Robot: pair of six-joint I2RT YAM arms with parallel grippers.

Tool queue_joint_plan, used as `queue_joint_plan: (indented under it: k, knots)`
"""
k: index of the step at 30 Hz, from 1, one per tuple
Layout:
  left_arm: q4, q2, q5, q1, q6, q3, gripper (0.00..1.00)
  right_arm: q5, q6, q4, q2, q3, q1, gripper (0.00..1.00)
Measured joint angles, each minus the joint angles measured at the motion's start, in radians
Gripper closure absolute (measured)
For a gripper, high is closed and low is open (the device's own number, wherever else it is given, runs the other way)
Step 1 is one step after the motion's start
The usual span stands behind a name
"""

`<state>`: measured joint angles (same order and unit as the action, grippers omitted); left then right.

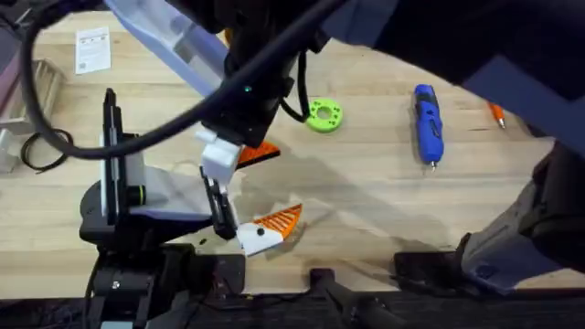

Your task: Pick up the gripper from the table and insert it into the empty holder that is missing its gripper. Then pick up a screw, insert it into the mounting hole, and use the screwdriver to tighten it. Finally, clean up the table by picking up the vegetable and placing it into the bucket.

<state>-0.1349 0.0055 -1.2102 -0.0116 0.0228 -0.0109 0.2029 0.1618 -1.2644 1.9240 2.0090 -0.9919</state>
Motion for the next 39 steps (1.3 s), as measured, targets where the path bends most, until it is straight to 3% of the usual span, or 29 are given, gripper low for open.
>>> queue_joint_plan:
  k: [1, 3, 12, 23, 28, 31, 34, 39]
  knots:
    - [0.0, 0.0, 0.0, 0.0, 0.0, 0.0, 0.015, -0.004, 0.003, -0.004, 0.0, 0.0, 0.002, 0.15]
    - [0.0, 0.0, 0.0, 0.0, 0.0, 0.0, 0.015, -0.006, 0.002, -0.006, 0.0, 0.0, 0.006, 0.118]
    - [0.0, 0.0, -0.001, 0.0, 0.004, 0.0, 0.015, -0.002, -0.014, -0.009, 0.0, 0.0, 0.03, 0.115]
    - [0.0, 0.0, -0.001, 0.0, 0.004, 0.0, 0.016, 0.0, -0.1, -0.016, -0.08, 0.0, 0.214, 0.115]
    - [0.0, 0.0, -0.001, 0.0, 0.004, 0.0, 0.015, -0.006, -0.117, 0.0, -0.114, -0.004, 0.252, 0.112]
    - [0.0, 0.0, -0.001, 0.0, 0.004, 0.0, 0.015, -0.034, -0.154, 0.071, -0.169, -0.062, 0.272, 0.112]
    - [0.0, 0.0, -0.001, 0.0, 0.004, 0.0, 0.015, -0.053, -0.198, 0.152, -0.266, -0.197, 0.311, 0.112]
    - [0.0, 0.0, -0.001, 0.0, 0.004, 0.0, 0.016, -0.086, -0.297, 0.199, -0.44, -0.43, 0.452, 0.112]
